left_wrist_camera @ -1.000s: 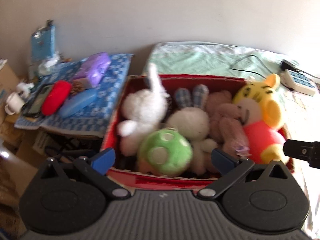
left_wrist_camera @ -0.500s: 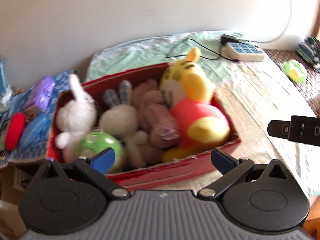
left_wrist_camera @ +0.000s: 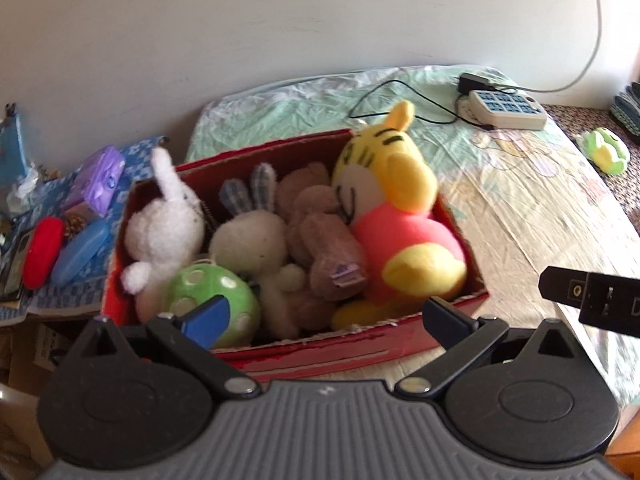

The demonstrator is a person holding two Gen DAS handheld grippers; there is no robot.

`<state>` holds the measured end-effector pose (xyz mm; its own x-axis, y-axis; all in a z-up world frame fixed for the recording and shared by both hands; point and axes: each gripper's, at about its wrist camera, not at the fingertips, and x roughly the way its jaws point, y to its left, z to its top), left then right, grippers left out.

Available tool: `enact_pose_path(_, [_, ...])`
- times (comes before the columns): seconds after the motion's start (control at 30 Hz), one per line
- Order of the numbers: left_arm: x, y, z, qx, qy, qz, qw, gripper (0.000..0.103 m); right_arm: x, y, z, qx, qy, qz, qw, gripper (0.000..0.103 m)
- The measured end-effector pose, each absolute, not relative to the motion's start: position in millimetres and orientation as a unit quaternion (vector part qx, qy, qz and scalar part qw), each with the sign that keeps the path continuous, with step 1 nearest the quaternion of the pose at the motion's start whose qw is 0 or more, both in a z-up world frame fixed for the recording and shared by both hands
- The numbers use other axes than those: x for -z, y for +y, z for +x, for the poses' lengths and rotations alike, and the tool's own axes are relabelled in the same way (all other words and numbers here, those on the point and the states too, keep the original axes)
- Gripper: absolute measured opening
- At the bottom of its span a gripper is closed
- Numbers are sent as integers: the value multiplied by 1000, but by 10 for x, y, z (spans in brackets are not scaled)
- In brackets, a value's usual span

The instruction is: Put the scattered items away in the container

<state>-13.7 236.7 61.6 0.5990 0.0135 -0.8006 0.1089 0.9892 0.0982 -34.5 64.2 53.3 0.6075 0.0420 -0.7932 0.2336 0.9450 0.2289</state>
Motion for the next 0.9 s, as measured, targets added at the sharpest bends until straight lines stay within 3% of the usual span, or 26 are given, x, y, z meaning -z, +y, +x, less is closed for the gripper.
enact_pose_path(0.9, [-623, 3135, 44, -74, 455, 29, 887, 102, -722, 1555, 214, -78, 452, 89, 884, 83])
